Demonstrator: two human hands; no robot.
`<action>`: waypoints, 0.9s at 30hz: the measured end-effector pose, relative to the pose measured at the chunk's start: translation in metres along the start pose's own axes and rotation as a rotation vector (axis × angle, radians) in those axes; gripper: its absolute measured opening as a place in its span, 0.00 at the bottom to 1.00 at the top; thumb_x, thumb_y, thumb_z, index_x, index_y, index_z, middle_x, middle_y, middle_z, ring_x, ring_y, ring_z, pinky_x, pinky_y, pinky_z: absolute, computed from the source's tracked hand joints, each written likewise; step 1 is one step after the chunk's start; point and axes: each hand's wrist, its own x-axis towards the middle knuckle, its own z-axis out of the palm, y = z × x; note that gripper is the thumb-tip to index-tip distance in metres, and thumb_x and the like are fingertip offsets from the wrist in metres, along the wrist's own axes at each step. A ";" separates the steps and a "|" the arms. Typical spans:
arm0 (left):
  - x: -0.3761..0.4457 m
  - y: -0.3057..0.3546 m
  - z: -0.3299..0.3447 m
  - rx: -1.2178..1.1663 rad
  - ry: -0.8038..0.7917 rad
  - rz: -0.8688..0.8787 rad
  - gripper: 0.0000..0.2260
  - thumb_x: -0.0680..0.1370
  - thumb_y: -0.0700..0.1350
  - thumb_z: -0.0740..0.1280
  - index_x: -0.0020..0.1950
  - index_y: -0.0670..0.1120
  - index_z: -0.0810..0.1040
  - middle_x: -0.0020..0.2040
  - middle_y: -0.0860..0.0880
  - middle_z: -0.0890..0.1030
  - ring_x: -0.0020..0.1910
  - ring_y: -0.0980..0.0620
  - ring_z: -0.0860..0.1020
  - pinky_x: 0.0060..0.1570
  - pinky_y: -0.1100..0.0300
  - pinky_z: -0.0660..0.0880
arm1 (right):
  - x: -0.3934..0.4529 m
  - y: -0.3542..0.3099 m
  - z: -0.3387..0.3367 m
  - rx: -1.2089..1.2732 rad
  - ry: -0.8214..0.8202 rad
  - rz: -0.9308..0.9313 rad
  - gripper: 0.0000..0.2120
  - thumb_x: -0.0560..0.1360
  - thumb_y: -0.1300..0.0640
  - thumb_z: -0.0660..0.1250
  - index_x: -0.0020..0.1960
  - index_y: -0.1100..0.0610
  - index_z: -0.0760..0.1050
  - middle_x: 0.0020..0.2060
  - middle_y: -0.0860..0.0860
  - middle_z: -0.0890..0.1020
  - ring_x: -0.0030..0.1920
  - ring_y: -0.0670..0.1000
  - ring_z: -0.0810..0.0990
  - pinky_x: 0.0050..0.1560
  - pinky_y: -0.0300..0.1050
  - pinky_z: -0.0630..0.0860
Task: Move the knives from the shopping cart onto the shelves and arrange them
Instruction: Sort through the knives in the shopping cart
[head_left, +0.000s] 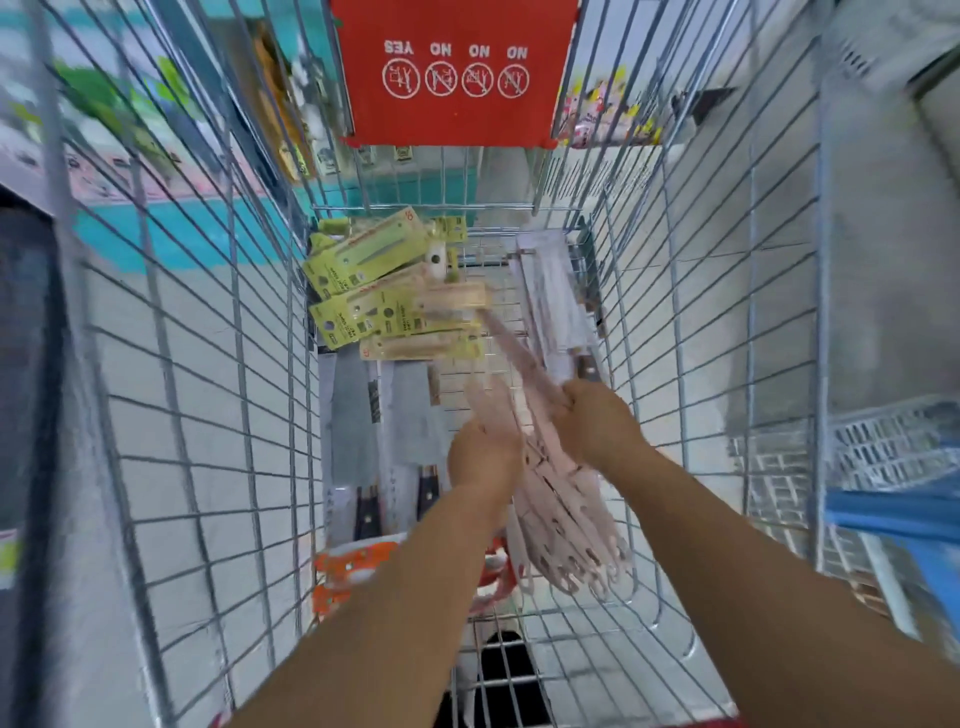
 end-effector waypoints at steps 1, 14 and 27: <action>-0.003 -0.012 0.007 0.068 -0.023 -0.026 0.18 0.77 0.50 0.55 0.53 0.43 0.79 0.53 0.38 0.81 0.47 0.41 0.81 0.39 0.53 0.79 | -0.008 0.008 0.008 -0.049 -0.063 0.044 0.06 0.79 0.59 0.59 0.45 0.58 0.72 0.43 0.56 0.77 0.48 0.58 0.78 0.41 0.43 0.69; -0.036 -0.036 0.017 0.316 -0.017 0.017 0.09 0.79 0.35 0.58 0.57 0.42 0.74 0.52 0.47 0.78 0.47 0.48 0.78 0.45 0.57 0.77 | -0.038 0.042 0.045 -0.372 -0.253 0.089 0.13 0.77 0.63 0.59 0.60 0.61 0.73 0.56 0.57 0.79 0.56 0.57 0.78 0.45 0.43 0.70; 0.023 -0.014 -0.018 0.863 0.009 0.478 0.28 0.77 0.41 0.63 0.75 0.49 0.59 0.74 0.48 0.62 0.72 0.46 0.61 0.68 0.51 0.62 | 0.041 -0.006 0.050 -0.387 0.000 -0.215 0.28 0.77 0.63 0.61 0.74 0.62 0.55 0.64 0.58 0.73 0.61 0.58 0.71 0.53 0.48 0.71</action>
